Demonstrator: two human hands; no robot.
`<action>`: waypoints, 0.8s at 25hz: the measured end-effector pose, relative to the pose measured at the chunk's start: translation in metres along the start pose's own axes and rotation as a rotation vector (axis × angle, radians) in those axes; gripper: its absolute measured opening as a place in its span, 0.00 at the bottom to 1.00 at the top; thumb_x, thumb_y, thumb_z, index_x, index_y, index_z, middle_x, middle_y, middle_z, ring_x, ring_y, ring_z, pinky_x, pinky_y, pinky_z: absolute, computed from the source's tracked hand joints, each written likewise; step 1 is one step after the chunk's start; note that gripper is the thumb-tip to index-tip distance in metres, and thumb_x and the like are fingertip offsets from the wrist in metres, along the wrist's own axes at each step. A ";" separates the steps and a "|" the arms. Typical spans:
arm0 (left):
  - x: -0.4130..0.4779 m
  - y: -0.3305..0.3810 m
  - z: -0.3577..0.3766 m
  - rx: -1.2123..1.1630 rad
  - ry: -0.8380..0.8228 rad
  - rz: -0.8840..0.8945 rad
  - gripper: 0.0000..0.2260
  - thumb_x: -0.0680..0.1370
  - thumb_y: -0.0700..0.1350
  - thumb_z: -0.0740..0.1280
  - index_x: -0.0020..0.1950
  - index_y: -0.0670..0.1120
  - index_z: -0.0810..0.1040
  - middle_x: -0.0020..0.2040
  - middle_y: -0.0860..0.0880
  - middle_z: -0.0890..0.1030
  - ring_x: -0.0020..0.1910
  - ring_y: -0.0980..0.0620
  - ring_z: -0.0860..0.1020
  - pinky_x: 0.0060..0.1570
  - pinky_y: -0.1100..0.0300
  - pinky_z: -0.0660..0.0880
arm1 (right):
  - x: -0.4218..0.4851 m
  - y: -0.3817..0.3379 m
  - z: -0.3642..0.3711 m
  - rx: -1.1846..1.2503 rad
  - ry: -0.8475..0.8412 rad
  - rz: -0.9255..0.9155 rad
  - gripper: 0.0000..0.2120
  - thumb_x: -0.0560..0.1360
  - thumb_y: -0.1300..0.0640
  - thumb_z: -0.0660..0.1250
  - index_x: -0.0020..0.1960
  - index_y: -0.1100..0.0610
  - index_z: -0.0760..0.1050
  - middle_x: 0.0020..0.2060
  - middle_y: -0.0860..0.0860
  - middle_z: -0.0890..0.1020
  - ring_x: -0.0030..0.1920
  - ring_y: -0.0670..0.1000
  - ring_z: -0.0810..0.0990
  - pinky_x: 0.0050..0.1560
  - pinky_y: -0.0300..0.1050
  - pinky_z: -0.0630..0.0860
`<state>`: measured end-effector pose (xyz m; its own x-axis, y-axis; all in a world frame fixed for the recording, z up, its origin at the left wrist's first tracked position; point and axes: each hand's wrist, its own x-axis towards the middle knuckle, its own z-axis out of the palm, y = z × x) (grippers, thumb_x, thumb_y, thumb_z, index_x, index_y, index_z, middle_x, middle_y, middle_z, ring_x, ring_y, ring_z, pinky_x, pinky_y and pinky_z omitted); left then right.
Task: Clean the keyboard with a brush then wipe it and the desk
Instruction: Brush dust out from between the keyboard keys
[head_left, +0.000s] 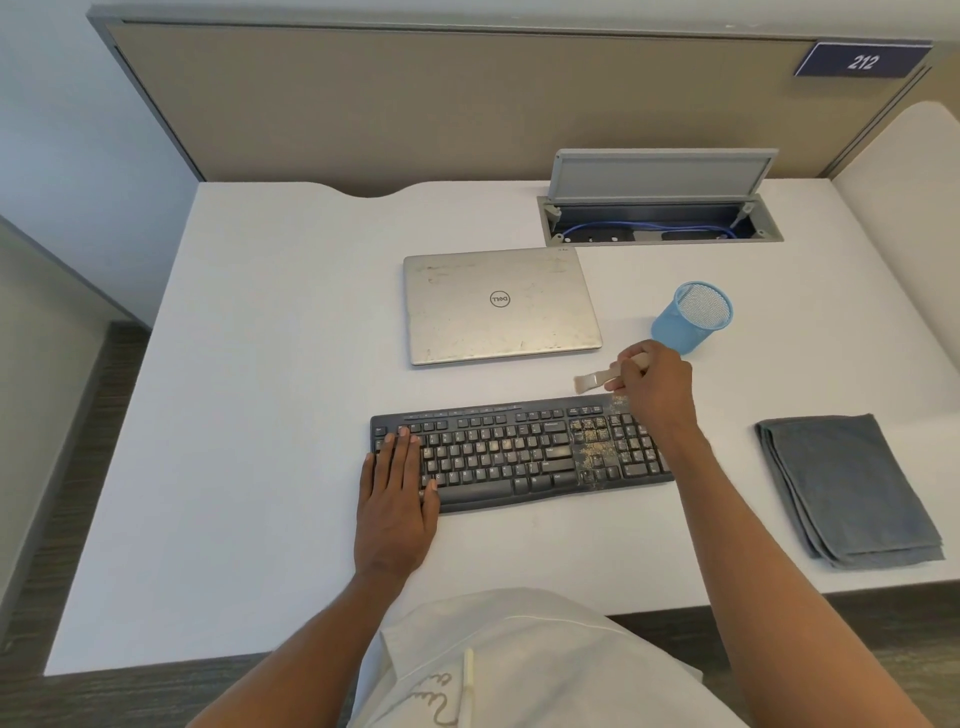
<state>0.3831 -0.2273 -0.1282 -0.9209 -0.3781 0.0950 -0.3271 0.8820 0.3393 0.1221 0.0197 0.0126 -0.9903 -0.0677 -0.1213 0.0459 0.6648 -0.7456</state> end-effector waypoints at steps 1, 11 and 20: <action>0.000 0.000 0.000 -0.002 0.002 -0.002 0.28 0.86 0.51 0.53 0.84 0.41 0.63 0.85 0.44 0.61 0.85 0.46 0.56 0.83 0.43 0.55 | 0.001 0.001 0.001 -0.007 -0.018 0.007 0.08 0.79 0.66 0.61 0.49 0.58 0.78 0.39 0.53 0.86 0.33 0.47 0.86 0.40 0.49 0.84; 0.000 0.000 0.000 0.001 0.006 0.002 0.28 0.86 0.51 0.52 0.83 0.40 0.64 0.85 0.44 0.62 0.85 0.45 0.58 0.83 0.42 0.56 | 0.020 0.059 -0.042 -0.149 0.118 0.184 0.07 0.76 0.66 0.63 0.47 0.56 0.77 0.39 0.59 0.85 0.41 0.59 0.86 0.44 0.58 0.84; 0.000 0.000 -0.001 0.011 0.004 0.001 0.28 0.86 0.51 0.53 0.84 0.40 0.63 0.85 0.44 0.62 0.85 0.45 0.58 0.84 0.44 0.55 | 0.018 0.047 -0.030 0.049 0.112 0.124 0.07 0.80 0.63 0.62 0.46 0.58 0.77 0.38 0.58 0.85 0.32 0.50 0.87 0.45 0.53 0.85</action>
<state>0.3832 -0.2273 -0.1271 -0.9203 -0.3786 0.0987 -0.3288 0.8851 0.3293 0.1024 0.0723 -0.0050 -0.9849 0.0977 -0.1429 0.1725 0.6259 -0.7606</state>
